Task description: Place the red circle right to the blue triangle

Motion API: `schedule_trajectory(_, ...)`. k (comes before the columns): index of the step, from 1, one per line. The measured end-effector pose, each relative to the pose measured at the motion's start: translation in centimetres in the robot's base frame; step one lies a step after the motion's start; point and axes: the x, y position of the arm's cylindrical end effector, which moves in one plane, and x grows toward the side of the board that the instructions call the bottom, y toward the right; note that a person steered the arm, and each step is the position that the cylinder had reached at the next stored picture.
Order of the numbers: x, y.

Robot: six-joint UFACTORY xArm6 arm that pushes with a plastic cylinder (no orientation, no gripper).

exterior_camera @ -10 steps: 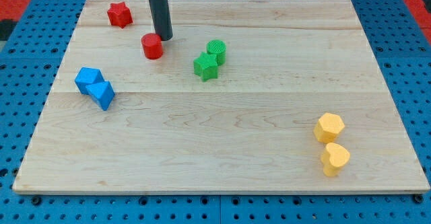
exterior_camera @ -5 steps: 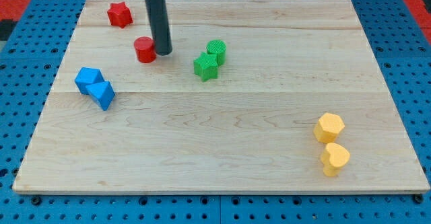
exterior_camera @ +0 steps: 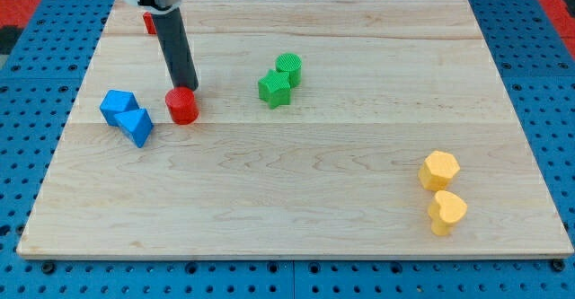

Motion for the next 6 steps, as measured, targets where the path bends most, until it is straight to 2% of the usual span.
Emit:
schedule_trajectory(2, 4.0, 2.5)
schedule_trajectory(6, 7.0, 5.7)
